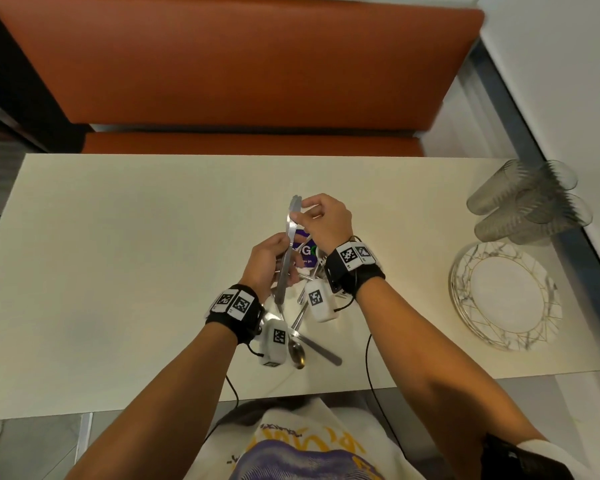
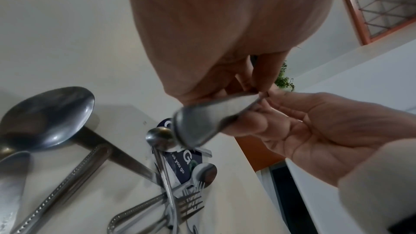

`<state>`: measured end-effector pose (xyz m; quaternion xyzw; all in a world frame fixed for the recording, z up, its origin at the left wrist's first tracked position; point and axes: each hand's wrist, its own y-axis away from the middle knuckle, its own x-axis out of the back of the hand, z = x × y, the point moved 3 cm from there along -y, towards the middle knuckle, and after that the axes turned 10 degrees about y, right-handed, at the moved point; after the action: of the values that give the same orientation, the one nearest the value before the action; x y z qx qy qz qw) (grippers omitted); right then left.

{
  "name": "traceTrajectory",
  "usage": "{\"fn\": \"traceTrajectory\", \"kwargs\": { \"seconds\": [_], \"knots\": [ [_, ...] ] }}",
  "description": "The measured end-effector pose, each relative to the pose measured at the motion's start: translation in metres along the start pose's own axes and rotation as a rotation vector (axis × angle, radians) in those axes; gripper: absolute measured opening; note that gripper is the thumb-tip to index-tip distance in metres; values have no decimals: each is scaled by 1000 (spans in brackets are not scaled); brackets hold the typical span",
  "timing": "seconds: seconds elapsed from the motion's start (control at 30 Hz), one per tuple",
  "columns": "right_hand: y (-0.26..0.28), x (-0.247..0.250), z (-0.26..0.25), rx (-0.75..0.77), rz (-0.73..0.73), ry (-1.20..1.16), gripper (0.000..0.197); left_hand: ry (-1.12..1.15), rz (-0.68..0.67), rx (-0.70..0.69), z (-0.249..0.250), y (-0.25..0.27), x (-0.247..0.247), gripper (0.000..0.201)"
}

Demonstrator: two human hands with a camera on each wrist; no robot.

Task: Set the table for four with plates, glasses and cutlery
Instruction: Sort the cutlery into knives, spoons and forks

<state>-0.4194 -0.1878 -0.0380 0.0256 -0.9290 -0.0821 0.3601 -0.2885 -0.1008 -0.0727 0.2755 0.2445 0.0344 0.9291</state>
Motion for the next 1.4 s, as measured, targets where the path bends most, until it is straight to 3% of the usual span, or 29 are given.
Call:
{"fn": "traceTrajectory", "kwargs": {
  "seconds": [0.13,0.27,0.43,0.57,0.7,0.77,0.93,1.13,1.4],
  "knots": [
    [-4,-2,0,-27,-143,-115,27,113,-34,36,-2,-4,8,36],
    [-8,-7,-4,-3,-137,-115,13,64,-55,60,-9,-3,13,40],
    [-4,-19,1,-17,-129,-101,14,-39,89,66,-27,3,32,37],
    [11,-44,31,56,-201,143,14,-80,291,69,-39,5,64,29],
    [35,-76,60,204,-507,461,17,-82,418,78,-46,9,97,28],
    [44,-85,65,304,-566,685,22,-153,415,74,-48,12,107,29],
    [50,-94,63,467,-504,820,17,-206,424,39,-54,16,119,27],
    [42,-103,55,528,-589,893,15,-210,465,19,-55,20,125,28],
    [29,-98,50,482,-607,812,17,-263,477,-28,-46,19,129,28]
  ]
}}
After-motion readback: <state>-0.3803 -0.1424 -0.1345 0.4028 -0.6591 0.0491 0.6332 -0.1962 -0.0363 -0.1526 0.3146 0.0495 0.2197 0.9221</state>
